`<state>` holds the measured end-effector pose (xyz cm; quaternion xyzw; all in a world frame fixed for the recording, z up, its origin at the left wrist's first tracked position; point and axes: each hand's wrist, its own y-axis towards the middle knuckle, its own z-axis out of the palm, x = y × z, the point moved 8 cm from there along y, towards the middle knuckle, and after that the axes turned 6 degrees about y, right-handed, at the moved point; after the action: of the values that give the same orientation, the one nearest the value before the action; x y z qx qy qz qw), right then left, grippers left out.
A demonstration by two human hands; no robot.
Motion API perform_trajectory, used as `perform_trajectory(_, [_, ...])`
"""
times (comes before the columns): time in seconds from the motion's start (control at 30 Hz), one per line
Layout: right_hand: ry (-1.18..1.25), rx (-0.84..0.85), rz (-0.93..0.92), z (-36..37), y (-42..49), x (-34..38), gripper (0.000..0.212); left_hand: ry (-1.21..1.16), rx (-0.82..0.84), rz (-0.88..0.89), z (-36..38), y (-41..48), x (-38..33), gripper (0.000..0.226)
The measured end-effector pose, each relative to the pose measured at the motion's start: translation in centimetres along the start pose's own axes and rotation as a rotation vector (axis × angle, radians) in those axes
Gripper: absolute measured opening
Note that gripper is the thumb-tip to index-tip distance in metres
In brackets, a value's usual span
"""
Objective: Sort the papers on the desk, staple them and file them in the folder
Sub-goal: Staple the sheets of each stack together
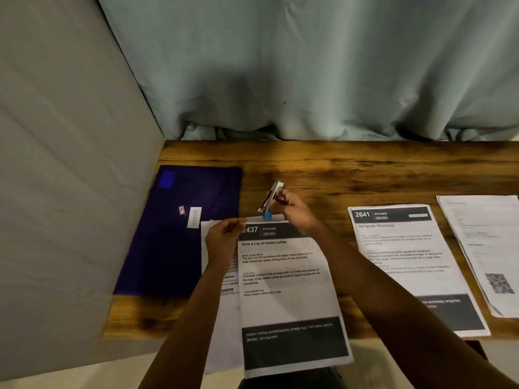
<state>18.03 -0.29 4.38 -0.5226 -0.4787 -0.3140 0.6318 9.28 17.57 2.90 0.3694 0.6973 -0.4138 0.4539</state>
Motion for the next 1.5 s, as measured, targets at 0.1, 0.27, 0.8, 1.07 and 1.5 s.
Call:
perform_trajectory(0.1, [-0.046, 0.04, 0.007, 0.4, -0.7, -0.4, 0.048, -0.011, -0.003, 0.008, 0.1, -0.3, -0.3, 0.012])
perform_trajectory(0.27, [-0.102, 0.101, -0.015, 0.9, -1.4, 0.2, 0.029, -0.001, 0.006, 0.036, 0.3, -0.2, -0.7, 0.009])
perform_trajectory(0.8, [-0.083, 0.065, -0.002, 1.1, -2.1, 0.8, 0.031, 0.005, -0.03, 0.0, 0.4, -0.3, -0.7, 0.007])
perform_trajectory(1.07, [-0.147, 0.075, -0.001, 2.0, -2.3, 0.7, 0.038, 0.012, -0.024, 0.014, 0.7, -0.4, -0.7, 0.008])
perform_trajectory(1.5, [-0.111, 0.115, -0.029, 2.5, -2.8, 0.6, 0.013, 0.033, -0.002, 0.062, 0.9, -0.7, -1.7, 0.009])
